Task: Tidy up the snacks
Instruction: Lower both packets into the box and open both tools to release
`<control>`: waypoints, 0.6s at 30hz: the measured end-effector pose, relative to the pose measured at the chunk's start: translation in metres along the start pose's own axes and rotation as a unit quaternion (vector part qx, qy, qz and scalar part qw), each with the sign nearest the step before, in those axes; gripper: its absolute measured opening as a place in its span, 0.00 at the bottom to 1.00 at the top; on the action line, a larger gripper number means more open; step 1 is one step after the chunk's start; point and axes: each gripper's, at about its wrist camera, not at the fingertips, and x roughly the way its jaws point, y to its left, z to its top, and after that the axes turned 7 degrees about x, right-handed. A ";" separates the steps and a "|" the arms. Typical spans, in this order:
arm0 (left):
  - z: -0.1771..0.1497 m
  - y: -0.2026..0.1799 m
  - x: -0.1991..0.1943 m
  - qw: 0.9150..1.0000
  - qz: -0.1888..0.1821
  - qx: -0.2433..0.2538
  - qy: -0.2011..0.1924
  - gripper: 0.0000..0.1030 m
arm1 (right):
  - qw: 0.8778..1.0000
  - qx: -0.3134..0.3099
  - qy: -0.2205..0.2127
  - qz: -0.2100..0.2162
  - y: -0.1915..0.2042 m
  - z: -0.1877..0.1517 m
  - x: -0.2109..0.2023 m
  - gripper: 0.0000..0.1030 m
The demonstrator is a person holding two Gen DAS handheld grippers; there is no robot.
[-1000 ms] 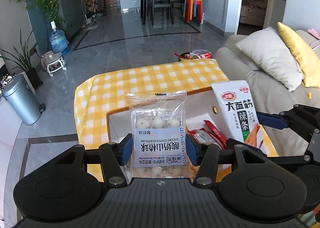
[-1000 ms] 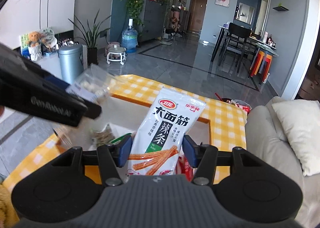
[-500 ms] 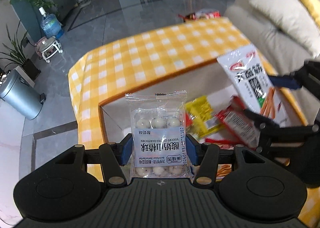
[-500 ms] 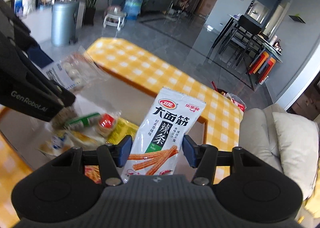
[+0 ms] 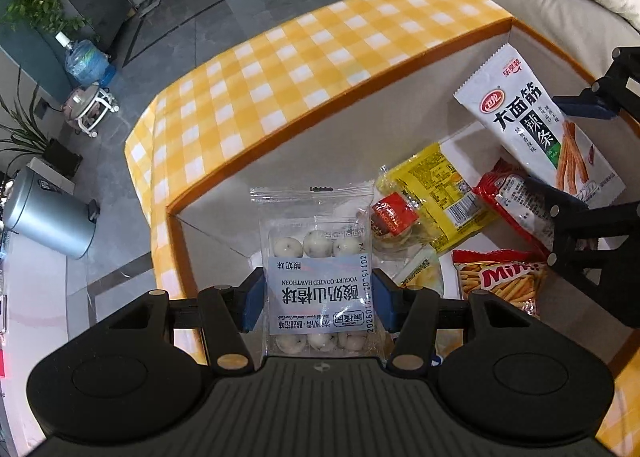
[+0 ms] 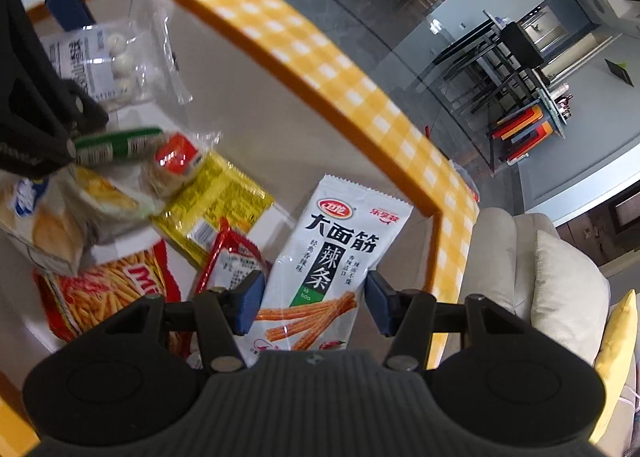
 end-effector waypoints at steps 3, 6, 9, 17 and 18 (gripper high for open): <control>0.000 -0.002 0.008 1.000 -0.001 0.003 0.011 0.61 | 1.000 -0.006 0.009 -0.002 0.003 -0.001 0.006 0.52; -0.001 -0.004 0.016 1.000 -0.004 0.002 0.022 0.63 | 1.000 -0.019 0.017 -0.007 0.006 -0.001 0.012 0.46; -0.002 -0.002 0.015 1.000 -0.001 -0.004 0.021 0.66 | 0.999 -0.029 0.022 -0.013 0.006 -0.003 0.016 0.45; -0.001 0.004 -0.006 1.000 0.001 -0.013 -0.009 0.75 | 1.000 -0.008 0.013 -0.010 -0.003 -0.001 0.008 0.68; 0.000 0.005 -0.010 1.000 0.000 -0.016 -0.016 0.79 | 1.000 -0.005 0.008 -0.010 -0.004 -0.001 0.005 0.70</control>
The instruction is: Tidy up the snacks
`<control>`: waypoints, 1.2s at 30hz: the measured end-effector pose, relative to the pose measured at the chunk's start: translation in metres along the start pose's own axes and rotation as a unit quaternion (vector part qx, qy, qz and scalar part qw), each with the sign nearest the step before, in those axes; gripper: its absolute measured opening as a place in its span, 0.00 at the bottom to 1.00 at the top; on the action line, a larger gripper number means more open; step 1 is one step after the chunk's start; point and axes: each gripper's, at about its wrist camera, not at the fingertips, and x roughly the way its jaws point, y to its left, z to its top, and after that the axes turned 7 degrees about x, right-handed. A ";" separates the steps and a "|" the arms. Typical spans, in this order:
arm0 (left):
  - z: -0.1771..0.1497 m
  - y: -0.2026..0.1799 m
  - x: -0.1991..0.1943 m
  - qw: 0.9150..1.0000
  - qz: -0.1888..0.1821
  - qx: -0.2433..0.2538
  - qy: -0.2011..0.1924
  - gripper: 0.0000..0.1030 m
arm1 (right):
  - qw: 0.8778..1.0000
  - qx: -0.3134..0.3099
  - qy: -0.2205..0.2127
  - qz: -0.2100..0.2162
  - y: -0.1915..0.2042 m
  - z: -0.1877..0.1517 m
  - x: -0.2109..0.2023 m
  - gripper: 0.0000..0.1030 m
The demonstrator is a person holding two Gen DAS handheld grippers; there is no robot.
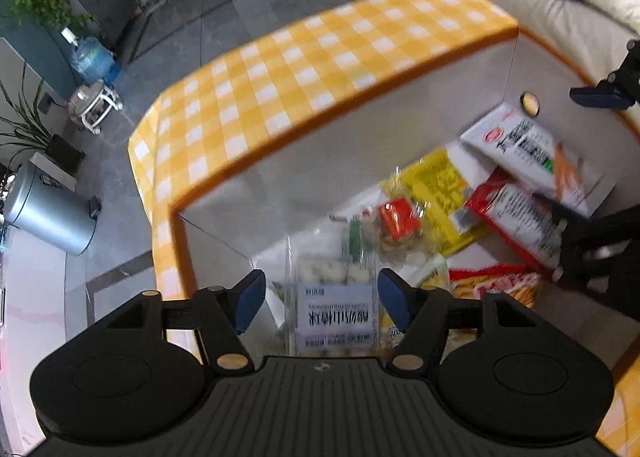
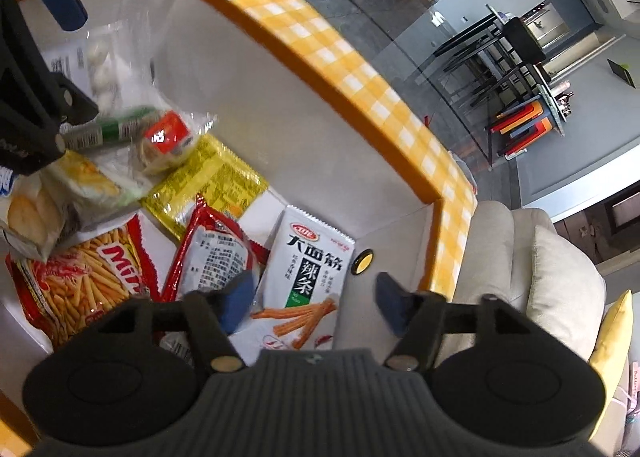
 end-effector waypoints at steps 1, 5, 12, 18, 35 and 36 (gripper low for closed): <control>0.000 0.001 -0.005 1.000 -0.002 -0.004 -0.006 0.80 | 1.000 0.000 -0.005 -0.002 -0.001 0.000 -0.003 0.72; 0.001 0.008 -0.029 0.999 0.004 -0.020 -0.035 0.80 | 1.000 0.022 -0.022 -0.001 -0.008 0.002 -0.018 0.80; -0.005 0.020 -0.076 0.994 0.038 -0.031 -0.099 0.80 | 0.992 0.102 -0.072 0.020 -0.030 0.005 -0.063 0.92; -0.022 0.026 -0.121 0.983 0.060 -0.042 -0.168 0.80 | 0.977 0.166 -0.131 0.033 -0.043 0.002 -0.116 0.96; -0.093 -0.003 -0.217 0.940 0.108 -0.075 -0.314 0.78 | 0.926 0.291 -0.217 0.105 -0.038 -0.062 -0.256 0.96; -0.098 -0.006 -0.219 0.940 0.106 -0.078 -0.315 0.78 | 0.923 0.297 -0.219 0.108 -0.035 -0.069 -0.261 0.96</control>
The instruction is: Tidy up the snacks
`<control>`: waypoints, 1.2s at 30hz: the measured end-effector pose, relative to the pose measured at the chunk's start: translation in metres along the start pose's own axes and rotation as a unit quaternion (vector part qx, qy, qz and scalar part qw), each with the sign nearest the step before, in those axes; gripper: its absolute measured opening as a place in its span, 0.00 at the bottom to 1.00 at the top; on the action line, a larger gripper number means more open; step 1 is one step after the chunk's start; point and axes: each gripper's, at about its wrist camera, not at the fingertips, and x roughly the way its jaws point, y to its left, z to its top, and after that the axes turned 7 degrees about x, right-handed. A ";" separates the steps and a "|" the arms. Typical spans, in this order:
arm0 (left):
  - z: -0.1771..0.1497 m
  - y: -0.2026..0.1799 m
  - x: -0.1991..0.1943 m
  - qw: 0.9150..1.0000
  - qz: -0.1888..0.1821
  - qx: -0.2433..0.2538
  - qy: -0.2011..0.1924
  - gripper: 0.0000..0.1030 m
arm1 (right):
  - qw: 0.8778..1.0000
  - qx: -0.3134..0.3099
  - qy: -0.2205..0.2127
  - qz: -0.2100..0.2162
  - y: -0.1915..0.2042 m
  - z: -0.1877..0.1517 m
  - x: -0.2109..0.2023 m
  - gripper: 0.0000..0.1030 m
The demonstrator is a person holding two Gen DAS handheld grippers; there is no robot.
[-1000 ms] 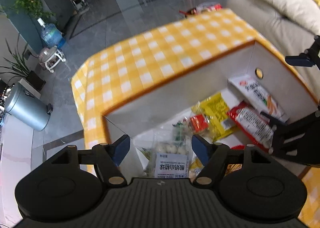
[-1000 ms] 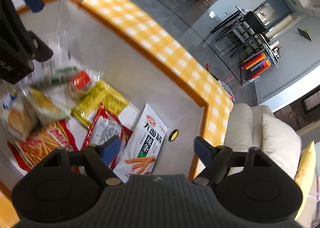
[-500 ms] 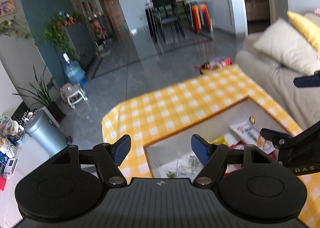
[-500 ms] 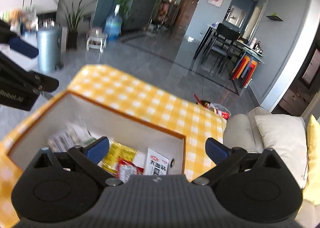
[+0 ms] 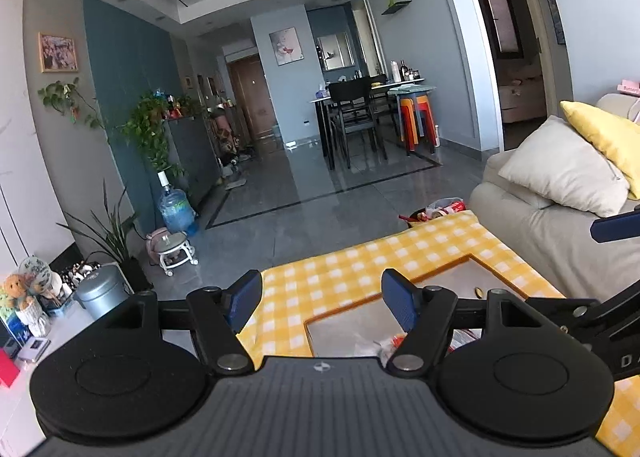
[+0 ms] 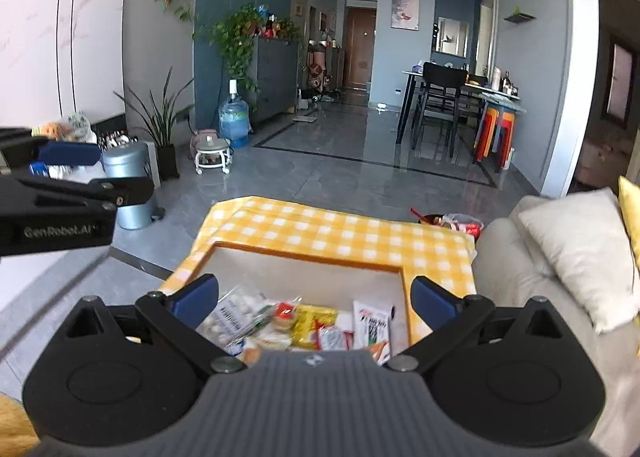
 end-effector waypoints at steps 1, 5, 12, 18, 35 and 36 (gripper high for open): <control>-0.003 -0.002 -0.005 1.000 -0.001 -0.003 0.001 0.78 | 1.000 0.006 -0.003 0.001 0.000 -0.004 -0.007 0.96; -0.020 -0.009 -0.020 1.000 0.004 -0.012 0.017 0.78 | 1.000 0.028 -0.002 -0.001 -0.001 -0.025 -0.033 0.96; -0.046 -0.013 -0.040 0.998 0.011 -0.041 0.037 0.80 | 0.999 0.035 0.000 -0.028 0.005 -0.063 -0.059 0.96; -0.064 -0.024 -0.039 0.996 -0.005 -0.036 0.076 0.83 | 0.998 0.042 -0.003 -0.054 0.000 -0.083 -0.064 0.96; -0.087 -0.037 -0.017 0.988 0.018 -0.055 0.142 0.85 | 0.997 0.056 0.025 -0.044 -0.003 -0.101 -0.024 0.96; -0.087 -0.037 -0.017 0.988 0.018 -0.055 0.142 0.85 | 0.997 0.055 0.024 -0.044 -0.003 -0.101 -0.023 0.96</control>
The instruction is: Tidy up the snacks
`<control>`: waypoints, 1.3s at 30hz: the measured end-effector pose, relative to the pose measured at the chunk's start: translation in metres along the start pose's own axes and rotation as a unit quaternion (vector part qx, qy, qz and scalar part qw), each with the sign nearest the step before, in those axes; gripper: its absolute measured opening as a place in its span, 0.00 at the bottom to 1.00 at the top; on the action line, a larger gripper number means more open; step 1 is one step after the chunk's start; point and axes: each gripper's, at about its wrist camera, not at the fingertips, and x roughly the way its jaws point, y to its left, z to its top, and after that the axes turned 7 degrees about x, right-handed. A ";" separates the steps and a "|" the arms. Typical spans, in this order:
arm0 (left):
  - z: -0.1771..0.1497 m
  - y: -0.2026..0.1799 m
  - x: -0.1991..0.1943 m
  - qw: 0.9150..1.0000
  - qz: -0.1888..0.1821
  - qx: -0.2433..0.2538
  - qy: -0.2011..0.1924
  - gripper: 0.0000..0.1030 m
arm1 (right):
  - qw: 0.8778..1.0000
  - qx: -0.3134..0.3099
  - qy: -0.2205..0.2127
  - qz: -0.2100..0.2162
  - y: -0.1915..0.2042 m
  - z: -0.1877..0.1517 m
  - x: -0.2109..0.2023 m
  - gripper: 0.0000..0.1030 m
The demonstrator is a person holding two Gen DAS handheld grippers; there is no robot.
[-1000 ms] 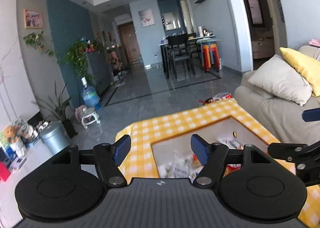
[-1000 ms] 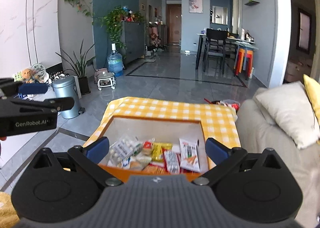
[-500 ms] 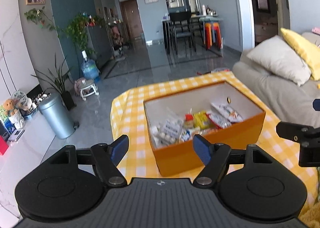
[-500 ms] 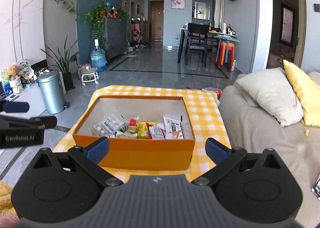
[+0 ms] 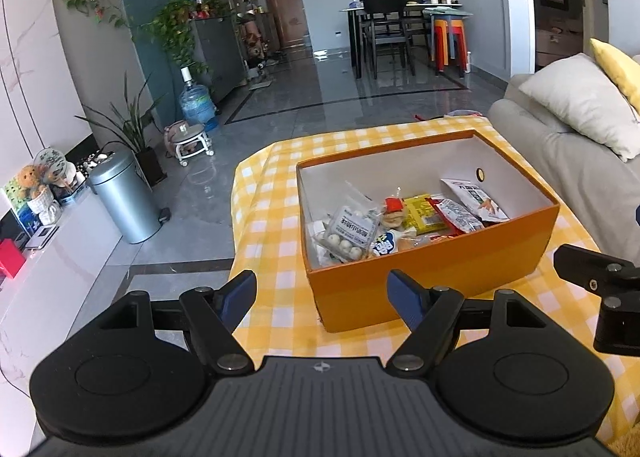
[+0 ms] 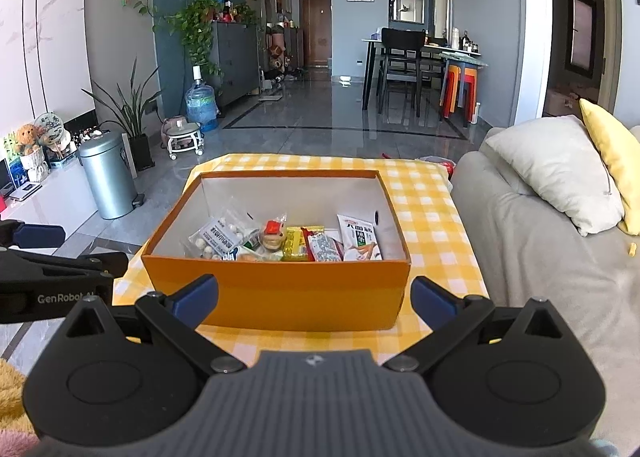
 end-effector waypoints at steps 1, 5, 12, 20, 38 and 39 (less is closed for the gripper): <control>0.000 0.001 0.000 1.000 0.000 -0.001 0.001 0.85 | 1.000 -0.001 -0.001 0.001 0.000 0.000 0.001 0.96; 0.000 0.002 -0.001 1.000 -0.001 0.000 0.004 0.85 | 1.000 0.001 0.000 0.001 0.000 -0.001 0.003 0.96; 0.001 0.001 -0.001 1.000 -0.003 0.001 0.008 0.85 | 1.000 0.006 0.002 -0.001 -0.003 -0.001 0.004 0.96; 0.002 0.002 -0.001 1.000 -0.004 0.000 0.008 0.85 | 1.000 0.003 0.001 0.001 -0.002 -0.002 0.004 0.96; 0.003 0.002 -0.005 1.000 -0.003 0.001 0.004 0.85 | 1.000 0.002 0.004 0.000 0.000 -0.003 0.004 0.96; 0.004 0.002 -0.006 1.000 -0.003 0.001 0.004 0.85 | 1.000 0.002 0.004 0.000 0.000 -0.003 0.004 0.96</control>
